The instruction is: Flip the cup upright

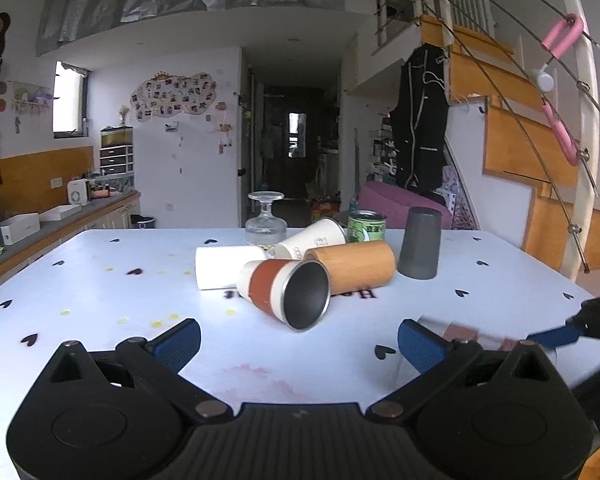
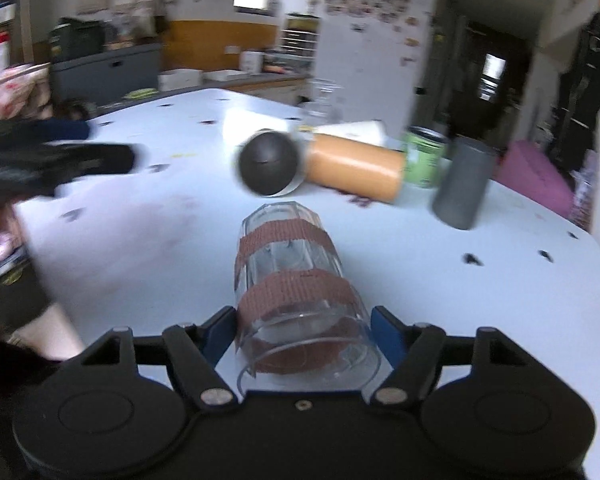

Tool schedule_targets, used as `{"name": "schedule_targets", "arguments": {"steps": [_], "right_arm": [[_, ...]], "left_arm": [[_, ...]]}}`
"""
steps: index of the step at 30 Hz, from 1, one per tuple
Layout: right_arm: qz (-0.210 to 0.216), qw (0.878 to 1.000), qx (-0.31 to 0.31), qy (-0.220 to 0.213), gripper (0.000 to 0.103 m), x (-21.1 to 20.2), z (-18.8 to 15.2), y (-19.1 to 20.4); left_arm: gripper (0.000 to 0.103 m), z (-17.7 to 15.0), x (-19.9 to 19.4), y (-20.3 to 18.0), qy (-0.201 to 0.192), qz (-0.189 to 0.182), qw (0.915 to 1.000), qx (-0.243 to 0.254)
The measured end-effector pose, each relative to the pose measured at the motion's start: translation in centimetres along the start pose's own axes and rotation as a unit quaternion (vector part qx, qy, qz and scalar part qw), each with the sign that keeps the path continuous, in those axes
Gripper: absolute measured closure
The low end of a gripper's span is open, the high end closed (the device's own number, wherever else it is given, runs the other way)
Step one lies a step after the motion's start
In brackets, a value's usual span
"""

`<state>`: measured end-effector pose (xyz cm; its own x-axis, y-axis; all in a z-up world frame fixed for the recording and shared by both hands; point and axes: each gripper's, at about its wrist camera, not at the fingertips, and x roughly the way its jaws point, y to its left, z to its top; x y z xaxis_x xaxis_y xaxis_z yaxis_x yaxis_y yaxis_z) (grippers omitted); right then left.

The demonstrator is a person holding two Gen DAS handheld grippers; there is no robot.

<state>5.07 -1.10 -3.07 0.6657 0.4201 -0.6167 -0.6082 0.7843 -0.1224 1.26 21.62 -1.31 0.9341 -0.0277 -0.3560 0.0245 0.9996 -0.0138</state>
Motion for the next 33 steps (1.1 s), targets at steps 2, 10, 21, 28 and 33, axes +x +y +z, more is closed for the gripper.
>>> {"name": "schedule_targets", "arguments": {"steps": [2,10,21,28,33], "right_arm": [[0.025,1.000,-0.017,-0.005,0.029,-0.9,-0.2,1.2],[0.068,0.994,-0.089,-0.003,0.029,-1.9,-1.1,4.6],[-0.015,0.994,-0.108,0.003,0.013,-2.5,-1.8,2.6],[-0.107,0.992,-0.058,0.002,0.014,-1.1,-1.3,-1.0],[-0.108,0.994,-0.006,0.000,0.016,0.0,-0.9,-2.5]], "left_arm": [[0.000,0.0,0.2,-0.3,0.003,-0.007,1.0000,0.004],[0.000,-0.3,3.0,-1.5,0.039,-0.032,0.9986,0.014],[0.000,-1.5,4.7,-0.5,0.084,-0.035,0.9954,0.029],[0.000,-2.4,3.1,0.1,0.083,-0.075,0.9931,0.034],[0.000,-2.6,2.3,-0.3,0.086,-0.095,0.9910,0.038]]}}
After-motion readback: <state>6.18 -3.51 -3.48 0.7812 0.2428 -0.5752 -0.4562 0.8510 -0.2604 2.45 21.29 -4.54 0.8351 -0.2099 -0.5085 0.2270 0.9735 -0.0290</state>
